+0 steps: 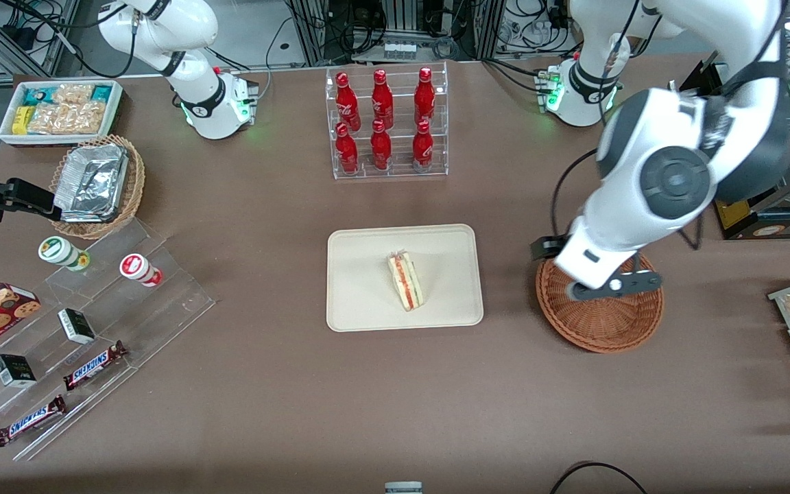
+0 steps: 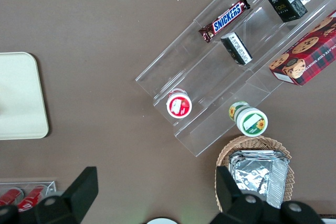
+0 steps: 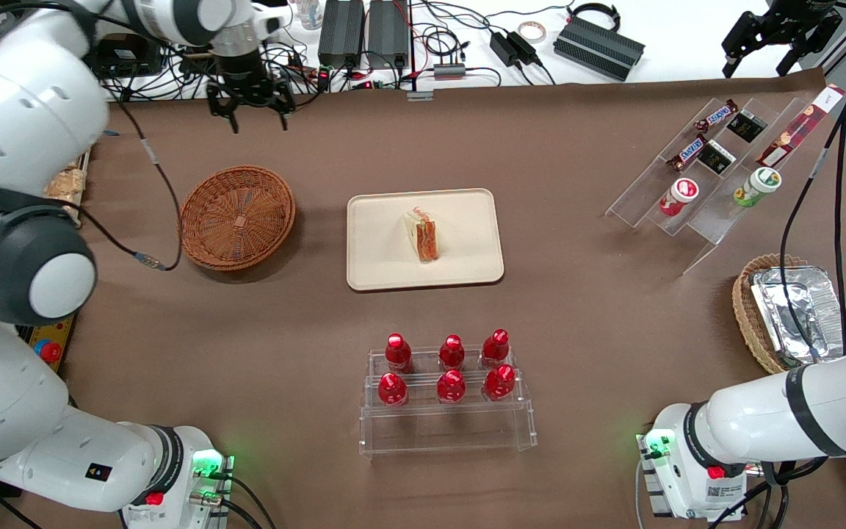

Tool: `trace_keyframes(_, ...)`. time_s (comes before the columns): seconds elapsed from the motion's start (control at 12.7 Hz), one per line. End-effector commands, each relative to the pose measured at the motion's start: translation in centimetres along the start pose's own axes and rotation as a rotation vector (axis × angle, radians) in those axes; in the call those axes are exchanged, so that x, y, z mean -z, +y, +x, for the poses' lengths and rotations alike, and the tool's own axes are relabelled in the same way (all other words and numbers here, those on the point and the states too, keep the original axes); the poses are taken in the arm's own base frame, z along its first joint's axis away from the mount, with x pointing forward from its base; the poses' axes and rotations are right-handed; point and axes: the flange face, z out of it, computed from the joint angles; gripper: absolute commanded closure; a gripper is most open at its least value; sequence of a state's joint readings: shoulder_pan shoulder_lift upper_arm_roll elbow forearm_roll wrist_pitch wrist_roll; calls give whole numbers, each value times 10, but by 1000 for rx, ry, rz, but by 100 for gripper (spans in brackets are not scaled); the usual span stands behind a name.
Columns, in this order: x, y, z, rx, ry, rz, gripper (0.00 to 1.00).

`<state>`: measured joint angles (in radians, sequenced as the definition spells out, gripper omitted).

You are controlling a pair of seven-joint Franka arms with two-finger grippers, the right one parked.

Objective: Place sandwich from basket to tray

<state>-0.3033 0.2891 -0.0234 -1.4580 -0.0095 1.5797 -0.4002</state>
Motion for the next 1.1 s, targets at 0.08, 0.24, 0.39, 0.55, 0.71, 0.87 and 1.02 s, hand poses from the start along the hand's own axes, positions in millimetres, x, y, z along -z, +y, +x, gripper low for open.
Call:
trace_keyframes(0.08, 26, -60, -31, -108, 28, -5, 0)
trace_keyframes(0.24, 39, -90, -37, -146, 38, -12, 0)
trace_keyframes(0.39, 50, -129, -49, -171, 6, -18, 0)
trace_keyframes(0.55, 58, -165, -54, -202, -17, -37, 0)
trace_keyframes(0.71, 69, -181, -65, -254, -22, -48, 0)
trace_keyframes(0.87, 82, -188, -73, -249, -20, -49, 0)
trace_keyframes(1.02, 90, -190, -78, -247, -2, -48, 0)
